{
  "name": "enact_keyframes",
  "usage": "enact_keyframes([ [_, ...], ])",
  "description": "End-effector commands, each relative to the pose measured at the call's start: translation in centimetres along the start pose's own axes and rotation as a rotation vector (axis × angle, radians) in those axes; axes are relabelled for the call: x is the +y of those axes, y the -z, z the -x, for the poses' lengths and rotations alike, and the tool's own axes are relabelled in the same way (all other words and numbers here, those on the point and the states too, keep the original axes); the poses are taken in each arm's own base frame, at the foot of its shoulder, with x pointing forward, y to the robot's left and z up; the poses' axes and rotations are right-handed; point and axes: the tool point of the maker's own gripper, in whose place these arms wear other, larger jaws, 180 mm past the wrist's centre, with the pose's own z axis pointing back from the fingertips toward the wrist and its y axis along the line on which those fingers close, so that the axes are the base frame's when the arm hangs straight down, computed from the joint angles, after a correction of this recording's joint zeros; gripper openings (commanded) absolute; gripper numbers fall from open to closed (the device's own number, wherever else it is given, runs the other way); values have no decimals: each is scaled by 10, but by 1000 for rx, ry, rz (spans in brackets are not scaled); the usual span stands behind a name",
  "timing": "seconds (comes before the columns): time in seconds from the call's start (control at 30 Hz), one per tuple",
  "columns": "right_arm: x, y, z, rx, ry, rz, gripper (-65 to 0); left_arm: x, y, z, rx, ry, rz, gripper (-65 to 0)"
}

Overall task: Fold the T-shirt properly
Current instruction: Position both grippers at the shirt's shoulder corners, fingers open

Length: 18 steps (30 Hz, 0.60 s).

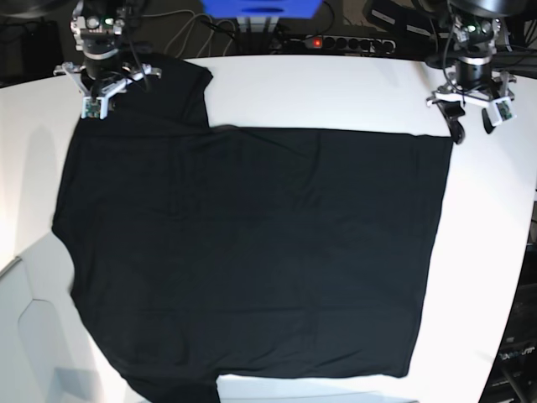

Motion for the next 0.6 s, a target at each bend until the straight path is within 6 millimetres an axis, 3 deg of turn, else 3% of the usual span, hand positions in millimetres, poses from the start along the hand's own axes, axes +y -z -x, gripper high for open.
enact_keyframes([
  [0.0,-1,-2,-9,-39,-4,-2,-496,2,0,-12,-42,13,-2,-248],
  [0.13,-1,-2,-9,-39,-2,-2,-333,1,3,-16,-55,7,-2,-248],
  [0.2,-1,-2,-10,-40,-2,-2,-290,4,7,-12,-48,-1,-11,-248],
  [0.43,-4,-2,-11,-45,-7,6,-291,29,39,13,0,-61,-88,-246],
  [0.57,-12,-3,-11,-45,-1,30,-291,17,55,17,5,-57,6,-246],
])
